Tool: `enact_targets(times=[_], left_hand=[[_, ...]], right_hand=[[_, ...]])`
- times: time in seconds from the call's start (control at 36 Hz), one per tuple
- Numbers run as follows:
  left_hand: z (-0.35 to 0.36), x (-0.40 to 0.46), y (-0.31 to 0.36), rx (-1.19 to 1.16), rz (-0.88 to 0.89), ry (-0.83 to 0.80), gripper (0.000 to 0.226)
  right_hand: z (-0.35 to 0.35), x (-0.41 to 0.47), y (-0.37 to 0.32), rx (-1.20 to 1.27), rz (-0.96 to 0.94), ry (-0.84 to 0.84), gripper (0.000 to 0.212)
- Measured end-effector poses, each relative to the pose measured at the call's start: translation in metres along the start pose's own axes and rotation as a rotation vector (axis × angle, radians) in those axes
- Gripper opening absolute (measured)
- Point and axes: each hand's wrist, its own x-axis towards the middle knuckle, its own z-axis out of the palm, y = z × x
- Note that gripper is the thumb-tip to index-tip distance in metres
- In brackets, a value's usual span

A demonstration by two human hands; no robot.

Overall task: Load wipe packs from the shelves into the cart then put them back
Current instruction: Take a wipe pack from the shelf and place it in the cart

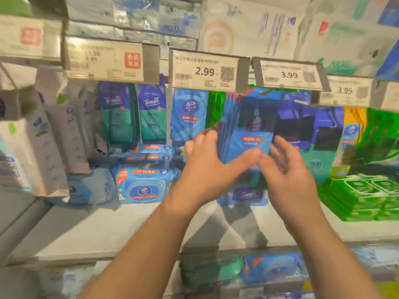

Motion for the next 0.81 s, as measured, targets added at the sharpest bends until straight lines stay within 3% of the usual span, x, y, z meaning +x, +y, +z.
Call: enact_targets(times=[0.06, 0.14, 0.25, 0.33, 0.47, 0.61, 0.67, 0.81], left_hand=[[0.008, 0.008, 0.005, 0.021, -0.019, 0.035, 0.104], [0.015, 0.015, 0.01, 0.026, -0.077, 0.058, 0.112], [0.022, 0.019, 0.008, 0.035, -0.092, 0.126, 0.086], [0.026, 0.02, 0.008, 0.015, -0.1, 0.146, 0.082], [0.032, 0.02, 0.012, -0.082, -0.125, 0.107, 0.099], [0.038, 0.021, 0.011, -0.238, -0.158, 0.121, 0.088], [0.037, 0.021, 0.012, -0.228, -0.16, 0.135, 0.078], [0.031, 0.02, 0.018, -0.129, -0.195, 0.148, 0.097]], right_hand=[[0.001, 0.003, 0.001, -0.009, -0.013, -0.03, 0.069], [-0.001, 0.007, 0.0, 0.019, -0.031, -0.065, 0.044], [-0.003, 0.012, -0.001, 0.053, -0.023, -0.116, 0.037], [-0.001, 0.012, -0.002, 0.067, 0.018, -0.19, 0.03], [0.0, 0.015, 0.005, 0.027, 0.009, -0.163, 0.036], [0.001, 0.018, 0.01, 0.05, -0.001, -0.161, 0.037], [0.0, 0.018, 0.011, 0.047, 0.001, -0.173, 0.04], [-0.004, 0.018, 0.013, 0.074, 0.033, -0.22, 0.048]])
